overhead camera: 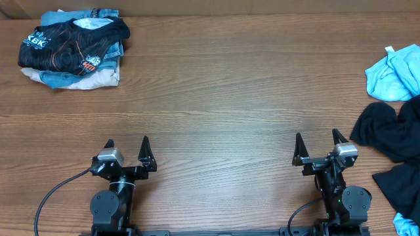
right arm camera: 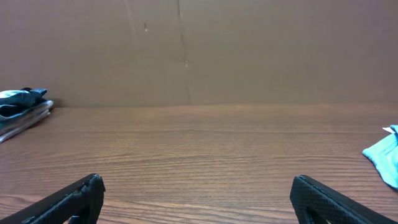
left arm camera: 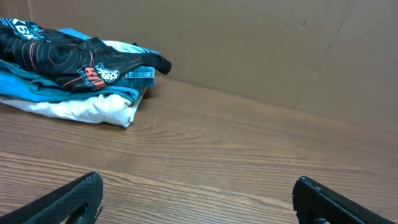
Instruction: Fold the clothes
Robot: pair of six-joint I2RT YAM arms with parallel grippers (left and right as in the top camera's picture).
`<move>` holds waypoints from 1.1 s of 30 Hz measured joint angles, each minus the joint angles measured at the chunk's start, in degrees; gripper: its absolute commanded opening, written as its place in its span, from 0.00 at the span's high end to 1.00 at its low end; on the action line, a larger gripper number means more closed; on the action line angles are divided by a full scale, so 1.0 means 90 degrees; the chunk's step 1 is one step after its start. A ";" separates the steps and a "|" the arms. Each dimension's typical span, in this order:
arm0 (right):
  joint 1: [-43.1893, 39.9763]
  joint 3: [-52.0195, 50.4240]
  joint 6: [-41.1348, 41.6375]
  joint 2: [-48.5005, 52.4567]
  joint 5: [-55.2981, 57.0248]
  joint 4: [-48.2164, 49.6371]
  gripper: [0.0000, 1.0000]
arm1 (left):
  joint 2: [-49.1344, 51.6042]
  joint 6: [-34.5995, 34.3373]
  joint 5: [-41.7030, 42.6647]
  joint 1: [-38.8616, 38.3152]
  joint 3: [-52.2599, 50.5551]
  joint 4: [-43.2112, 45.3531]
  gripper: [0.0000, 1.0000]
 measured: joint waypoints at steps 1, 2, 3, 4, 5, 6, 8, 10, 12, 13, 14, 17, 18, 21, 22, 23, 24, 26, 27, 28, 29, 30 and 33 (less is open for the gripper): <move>0.0000 0.0000 0.0000 0.0000 0.0002 0.0000 0.00 | 0.0000 0.0036 0.0000 0.0015 0.0000 0.0000 0.00; 0.0000 0.0000 0.0000 0.0000 0.0000 0.0000 0.00 | 0.0000 0.0063 0.0000 0.0044 0.0000 0.0000 0.00; 0.0000 0.0000 -0.0002 0.0000 0.0000 -0.0002 0.00 | 0.0000 0.0080 0.0000 0.0100 0.0000 0.0000 0.00; 0.0000 -0.0002 0.0002 0.0000 0.0000 0.0000 0.00 | 0.0000 0.0087 0.0000 0.0158 0.0000 0.0002 0.00; 0.0000 0.0000 0.0000 0.0000 0.0002 0.0000 0.00 | 0.0000 0.0090 0.0000 0.0219 0.0000 0.0002 0.00; 0.0000 0.0000 0.0000 0.0000 0.0000 0.0000 0.00 | 0.0000 0.0090 -0.0002 0.0299 0.0000 0.0000 0.00; 0.0000 0.0000 -0.0002 0.0000 0.0002 -0.0002 0.00 | 0.0000 0.0090 -0.0002 0.0311 0.0000 0.0002 0.00; 0.0000 0.0000 0.0002 0.0000 0.0002 0.0000 0.00 | 0.0000 0.0090 -0.0002 0.0311 0.0000 0.0002 0.00; 0.0000 0.0000 0.0000 0.0000 0.0000 0.0000 0.00 | 0.0000 0.0090 -0.0002 0.0311 0.0000 0.0002 0.00; 0.0000 0.0000 0.0002 0.0000 -0.0002 0.0002 0.00 | 0.0000 0.0090 -0.0002 0.0311 0.0000 0.0000 0.00; 0.0002 0.0000 -0.0002 0.0000 0.0002 0.0000 0.00 | 0.0000 0.0092 -0.0002 0.0311 0.0000 0.0000 0.00; 0.0000 0.0000 0.0000 0.0000 0.0000 -0.0002 0.00 | 0.0000 0.0092 -0.0002 0.0311 0.0000 0.0000 0.00; 0.0002 0.0000 0.0000 0.0000 0.0000 0.0000 0.00 | 0.0000 0.0092 -0.0002 0.0311 0.0000 0.0000 0.00; 0.0002 0.0000 0.0002 0.0000 -0.0002 0.0000 0.00 | 0.0000 0.0092 -0.0002 0.0311 0.0000 0.0002 0.00; 0.0002 0.0000 -0.0002 0.0000 0.0000 -0.0002 0.00 | 0.0000 0.0092 -0.0002 0.0311 0.0000 0.0002 0.00; 0.0000 0.0000 0.0000 0.0000 0.0000 0.0000 0.00 | 0.0000 0.0092 -0.0002 0.0311 0.0000 0.0000 0.00; 0.0002 -0.0002 0.0000 0.0000 0.0000 0.0000 0.00 | 0.0000 0.0092 -0.0002 0.0311 0.0000 0.0000 0.00; 0.0002 0.0000 0.0000 0.0000 0.0002 -0.0002 0.00 | 0.0000 0.0092 -0.0002 0.0311 0.0000 0.0002 0.00; 0.0000 0.0000 0.0000 0.0000 0.0002 -0.0002 0.00 | 0.0000 0.0092 -0.0002 0.0311 0.0000 0.0000 0.00; 0.0002 0.0000 -0.0002 0.0000 0.0000 -0.0002 0.00 | 0.0000 0.0092 -0.0002 0.0311 0.0000 0.0000 0.00; 0.0000 -0.0002 0.0000 0.0000 0.0000 0.0000 0.00 | 0.0000 0.0092 -0.0002 0.0311 0.0000 0.0002 0.00; 0.0000 0.0000 0.0000 0.0000 -0.0002 -0.0002 0.00 | 0.0000 0.0092 -0.0002 0.0311 0.0000 0.0000 0.00; 0.0002 0.0000 0.0005 0.0000 0.0000 -0.0002 0.00 | 0.0000 0.0092 -0.0002 0.0311 0.0000 0.0000 0.00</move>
